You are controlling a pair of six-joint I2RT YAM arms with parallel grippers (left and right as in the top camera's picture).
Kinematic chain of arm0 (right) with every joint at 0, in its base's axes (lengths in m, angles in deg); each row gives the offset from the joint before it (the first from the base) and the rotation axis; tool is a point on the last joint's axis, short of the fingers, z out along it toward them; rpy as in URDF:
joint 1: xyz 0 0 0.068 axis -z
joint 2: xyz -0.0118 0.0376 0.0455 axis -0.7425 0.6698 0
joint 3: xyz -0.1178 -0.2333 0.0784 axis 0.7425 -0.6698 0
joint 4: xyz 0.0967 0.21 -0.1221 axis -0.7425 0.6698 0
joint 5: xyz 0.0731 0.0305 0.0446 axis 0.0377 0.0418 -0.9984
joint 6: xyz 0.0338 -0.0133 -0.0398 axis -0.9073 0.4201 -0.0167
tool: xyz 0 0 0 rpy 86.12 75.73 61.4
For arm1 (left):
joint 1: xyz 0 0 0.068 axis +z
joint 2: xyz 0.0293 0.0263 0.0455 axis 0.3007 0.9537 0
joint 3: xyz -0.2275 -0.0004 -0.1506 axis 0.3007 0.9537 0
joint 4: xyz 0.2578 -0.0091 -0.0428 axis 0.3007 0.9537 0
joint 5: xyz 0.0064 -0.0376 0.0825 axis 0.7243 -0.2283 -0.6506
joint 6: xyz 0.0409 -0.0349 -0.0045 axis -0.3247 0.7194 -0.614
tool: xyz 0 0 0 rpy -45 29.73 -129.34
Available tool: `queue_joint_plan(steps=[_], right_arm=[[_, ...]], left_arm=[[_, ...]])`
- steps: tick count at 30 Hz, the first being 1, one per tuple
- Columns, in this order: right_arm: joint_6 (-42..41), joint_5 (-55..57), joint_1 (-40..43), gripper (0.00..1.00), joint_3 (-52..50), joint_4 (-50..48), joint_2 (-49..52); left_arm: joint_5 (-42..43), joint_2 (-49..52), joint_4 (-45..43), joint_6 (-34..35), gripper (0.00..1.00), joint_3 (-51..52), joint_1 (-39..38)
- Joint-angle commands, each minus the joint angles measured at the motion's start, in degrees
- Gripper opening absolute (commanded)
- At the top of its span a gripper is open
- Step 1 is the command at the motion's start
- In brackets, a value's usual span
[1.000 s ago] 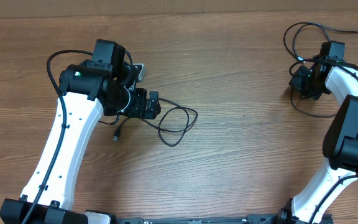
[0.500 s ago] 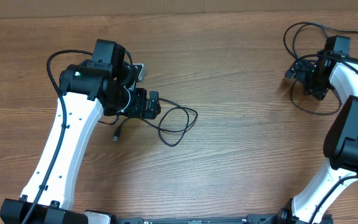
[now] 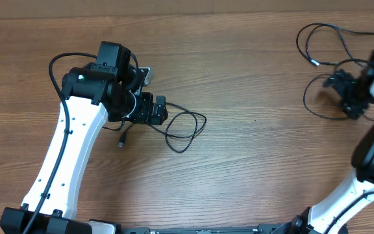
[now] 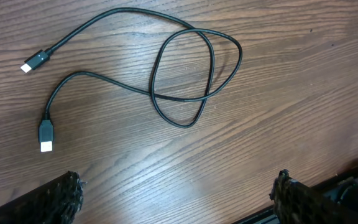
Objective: Untangle cables
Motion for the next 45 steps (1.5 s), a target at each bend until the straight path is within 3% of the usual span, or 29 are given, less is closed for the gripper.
queue_joint_plan(steps=[1,10,17,23,28,39,45], right_arm=[[-2.0,0.9,4.6,1.0,1.3,0.7,-3.8],[-3.5,8.5,13.7,1.0,1.1,0.7,-2.0],[-4.6,8.9,14.7,0.97,1.1,-1.8,1.2],[-4.8,9.0,14.7,0.73,1.1,-3.5,2.8],[-4.8,10.8,14.7,0.6,1.1,-4.4,3.0],[-4.8,10.9,14.7,0.54,1.1,-5.0,6.1],[-4.8,10.8,14.7,0.46,1.1,-5.6,6.8]], left_arm=[[-0.3,0.2,0.3,0.5,1.0,-1.1,-0.4],[-0.3,0.2,0.2,0.6,1.0,-1.1,-0.4],[0.3,0.2,0.2,2.1,1.0,-1.1,-0.4],[0.3,0.2,0.2,2.1,1.0,-1.1,-0.4],[0.3,0.2,0.2,2.1,1.0,-1.1,-0.4],[0.3,0.2,0.2,2.5,1.0,-1.1,-0.4],[0.3,0.2,0.2,2.5,1.0,-1.1,-0.4]])
